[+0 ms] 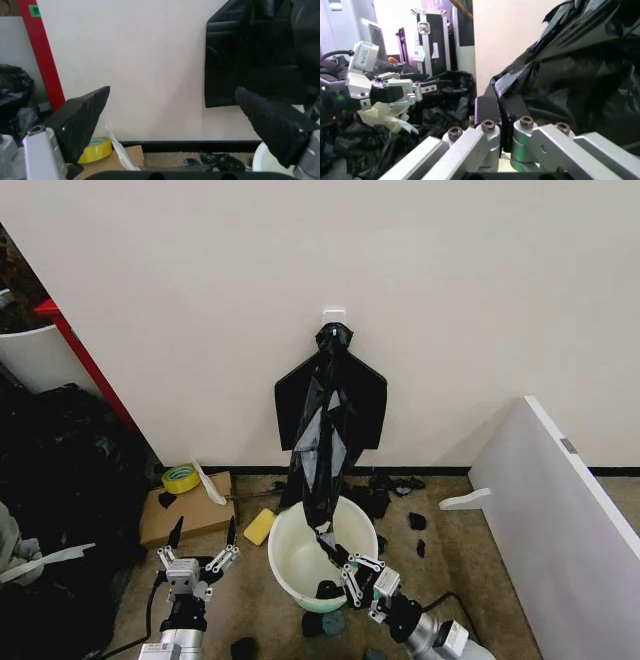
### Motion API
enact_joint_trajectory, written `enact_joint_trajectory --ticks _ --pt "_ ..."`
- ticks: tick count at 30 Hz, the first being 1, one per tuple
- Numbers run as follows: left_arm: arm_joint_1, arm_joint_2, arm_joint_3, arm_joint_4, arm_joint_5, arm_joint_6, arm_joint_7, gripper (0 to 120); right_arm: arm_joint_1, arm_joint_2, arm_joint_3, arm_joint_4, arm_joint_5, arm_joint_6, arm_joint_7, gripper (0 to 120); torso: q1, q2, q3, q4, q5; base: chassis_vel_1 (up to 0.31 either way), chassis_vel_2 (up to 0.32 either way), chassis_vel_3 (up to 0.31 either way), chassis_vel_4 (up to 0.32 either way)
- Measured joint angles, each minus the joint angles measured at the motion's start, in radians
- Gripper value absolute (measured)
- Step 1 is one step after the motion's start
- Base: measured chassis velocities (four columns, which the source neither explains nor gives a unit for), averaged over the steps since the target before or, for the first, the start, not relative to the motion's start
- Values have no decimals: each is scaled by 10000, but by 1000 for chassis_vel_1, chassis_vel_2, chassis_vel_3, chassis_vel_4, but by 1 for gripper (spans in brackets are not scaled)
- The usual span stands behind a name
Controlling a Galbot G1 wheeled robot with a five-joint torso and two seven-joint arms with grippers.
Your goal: Place the garbage bag over the trash bin.
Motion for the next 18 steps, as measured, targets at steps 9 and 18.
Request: enact_joint_trajectory --ticks 9,18 --pt "-373 672 165 -572 -728 506 176 99 341 258 -137 47 -527 -46 1263 0 0 0 0 -1 1 0 0 0 0" --pt "-2198 3245 1295 -1165 -3426 1962 573 99 540 445 -184 78 -1385 -44 1930 0 0 0 1 0 -2 0 0 0 0"
